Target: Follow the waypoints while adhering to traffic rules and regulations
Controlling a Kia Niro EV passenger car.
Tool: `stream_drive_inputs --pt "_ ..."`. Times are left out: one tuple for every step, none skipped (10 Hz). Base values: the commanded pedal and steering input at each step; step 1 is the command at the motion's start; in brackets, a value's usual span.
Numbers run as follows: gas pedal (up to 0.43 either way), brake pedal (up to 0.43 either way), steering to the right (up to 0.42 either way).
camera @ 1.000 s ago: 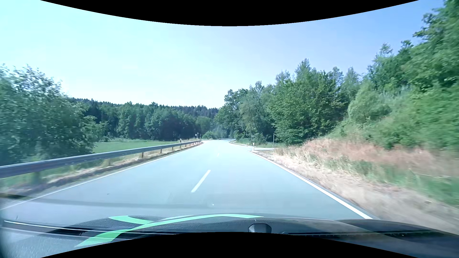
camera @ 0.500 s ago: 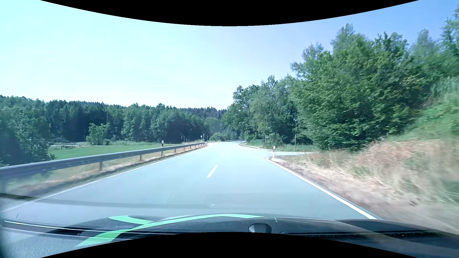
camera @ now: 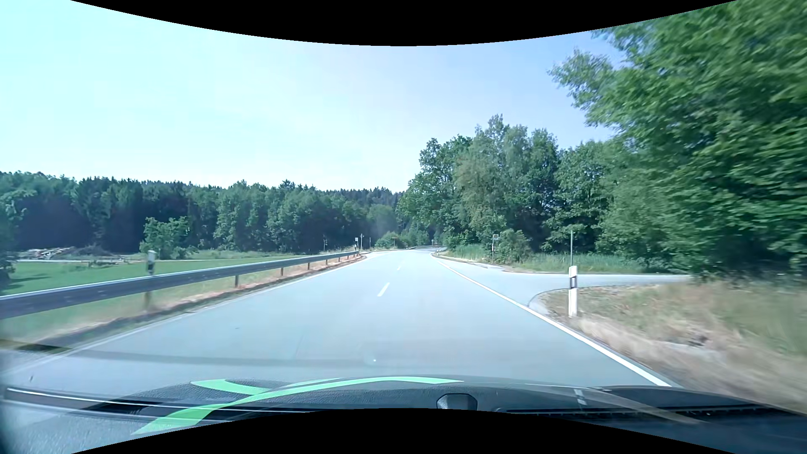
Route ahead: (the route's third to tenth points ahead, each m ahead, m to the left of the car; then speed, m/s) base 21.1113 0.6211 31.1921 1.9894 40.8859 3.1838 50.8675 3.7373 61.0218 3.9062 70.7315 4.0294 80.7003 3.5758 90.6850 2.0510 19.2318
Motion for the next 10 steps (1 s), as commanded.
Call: stream_drive_inputs --pt "0.098 0.000 -0.013" --pt "0.098 0.000 -0.012" --pt "0.098 0.000 -0.012" --pt "0.098 0.000 -0.011" --pt "0.087 0.000 -0.008" --pt "0.087 0.000 -0.006" --pt "0.079 0.000 -0.003" --pt "0.079 0.000 -0.002" --pt "0.079 0.000 -0.002" --pt "0.079 0.000 -0.002"
